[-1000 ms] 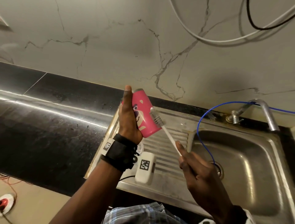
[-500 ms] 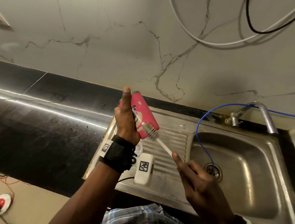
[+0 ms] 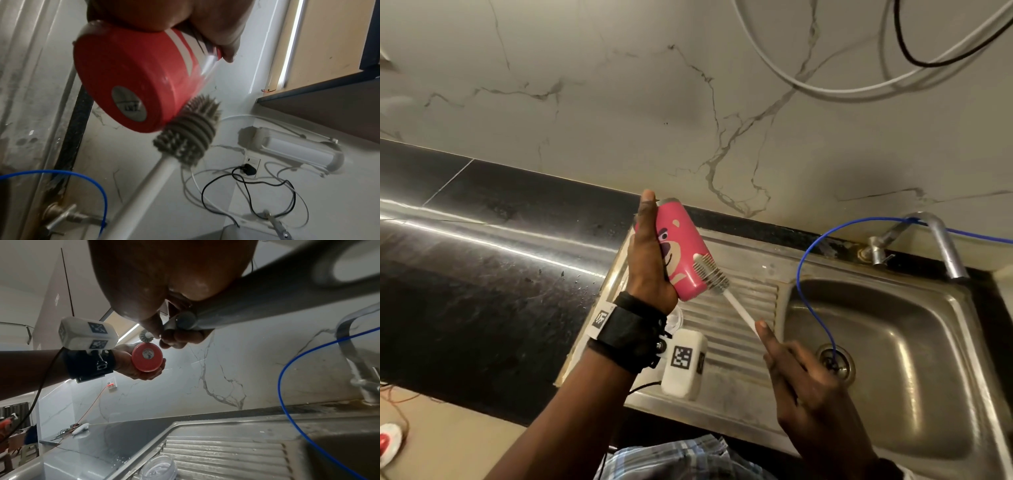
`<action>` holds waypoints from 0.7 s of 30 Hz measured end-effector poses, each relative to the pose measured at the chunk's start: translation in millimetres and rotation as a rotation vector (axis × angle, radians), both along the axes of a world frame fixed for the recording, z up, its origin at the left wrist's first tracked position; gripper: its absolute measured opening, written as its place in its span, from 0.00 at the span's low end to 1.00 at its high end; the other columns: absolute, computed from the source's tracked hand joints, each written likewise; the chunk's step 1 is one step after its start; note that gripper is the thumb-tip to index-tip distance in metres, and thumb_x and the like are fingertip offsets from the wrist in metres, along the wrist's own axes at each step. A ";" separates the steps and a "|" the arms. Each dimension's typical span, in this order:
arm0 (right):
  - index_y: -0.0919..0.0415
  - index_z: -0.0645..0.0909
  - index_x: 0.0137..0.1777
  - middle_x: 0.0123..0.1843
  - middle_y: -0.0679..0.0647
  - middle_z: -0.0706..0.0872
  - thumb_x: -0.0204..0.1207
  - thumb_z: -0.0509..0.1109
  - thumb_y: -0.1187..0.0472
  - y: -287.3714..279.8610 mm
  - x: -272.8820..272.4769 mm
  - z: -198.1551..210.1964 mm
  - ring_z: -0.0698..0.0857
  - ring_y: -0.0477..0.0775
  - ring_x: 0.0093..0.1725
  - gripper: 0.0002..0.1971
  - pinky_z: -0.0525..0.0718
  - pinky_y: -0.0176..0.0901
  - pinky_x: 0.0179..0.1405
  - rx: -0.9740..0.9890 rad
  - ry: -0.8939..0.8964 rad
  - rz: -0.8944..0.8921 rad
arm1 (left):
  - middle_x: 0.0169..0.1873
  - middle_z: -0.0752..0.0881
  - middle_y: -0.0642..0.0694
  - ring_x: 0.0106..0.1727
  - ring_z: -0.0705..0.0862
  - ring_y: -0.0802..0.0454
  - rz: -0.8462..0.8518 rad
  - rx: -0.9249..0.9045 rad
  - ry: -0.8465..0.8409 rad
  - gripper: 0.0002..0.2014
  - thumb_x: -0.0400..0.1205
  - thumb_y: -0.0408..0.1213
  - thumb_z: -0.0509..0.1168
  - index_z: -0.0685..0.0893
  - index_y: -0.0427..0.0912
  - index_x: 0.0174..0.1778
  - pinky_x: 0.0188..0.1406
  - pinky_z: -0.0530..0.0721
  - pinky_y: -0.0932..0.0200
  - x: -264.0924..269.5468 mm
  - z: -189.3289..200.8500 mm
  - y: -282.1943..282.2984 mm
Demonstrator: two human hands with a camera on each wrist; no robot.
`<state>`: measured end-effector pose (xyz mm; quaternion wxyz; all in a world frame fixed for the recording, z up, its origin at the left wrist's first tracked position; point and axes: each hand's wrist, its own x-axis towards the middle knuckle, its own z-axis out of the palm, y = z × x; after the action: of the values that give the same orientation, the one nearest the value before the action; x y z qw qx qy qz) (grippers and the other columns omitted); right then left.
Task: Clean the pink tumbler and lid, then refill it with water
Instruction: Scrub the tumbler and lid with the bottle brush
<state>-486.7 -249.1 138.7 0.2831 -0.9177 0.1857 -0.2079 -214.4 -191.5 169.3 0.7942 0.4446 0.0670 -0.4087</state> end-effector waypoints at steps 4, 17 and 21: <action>0.46 0.67 0.89 0.47 0.43 0.76 0.86 0.66 0.62 2.2 8.9 3.6 0.76 0.46 0.31 0.31 0.82 0.47 0.30 0.009 -0.009 -0.034 | 0.51 0.83 0.37 0.50 0.86 0.39 -0.044 -0.007 0.000 0.50 0.74 0.75 0.71 0.79 0.37 0.80 0.70 0.84 0.27 -14.1 -3.3 -1.2; 0.48 0.68 0.88 0.47 0.42 0.76 0.82 0.68 0.66 8.4 7.0 3.8 0.76 0.42 0.35 0.34 0.79 0.31 0.35 0.018 0.001 0.012 | 0.37 0.85 0.47 0.38 0.88 0.48 0.005 0.063 0.035 0.36 0.79 0.73 0.69 0.83 0.42 0.63 0.50 0.91 0.43 -10.3 -3.6 -2.8; 0.50 0.67 0.89 0.49 0.45 0.77 0.84 0.65 0.67 11.3 16.2 6.4 0.77 0.43 0.37 0.33 0.82 0.42 0.35 -0.014 -0.022 -0.018 | 0.34 0.84 0.47 0.37 0.86 0.47 0.006 0.079 0.019 0.38 0.78 0.77 0.66 0.82 0.41 0.60 0.49 0.90 0.42 -21.0 -8.1 -9.5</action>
<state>-470.5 -237.8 145.1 0.2768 -0.9156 0.1894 -0.2217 -235.5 -201.0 161.2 0.7766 0.4718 0.0919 -0.4073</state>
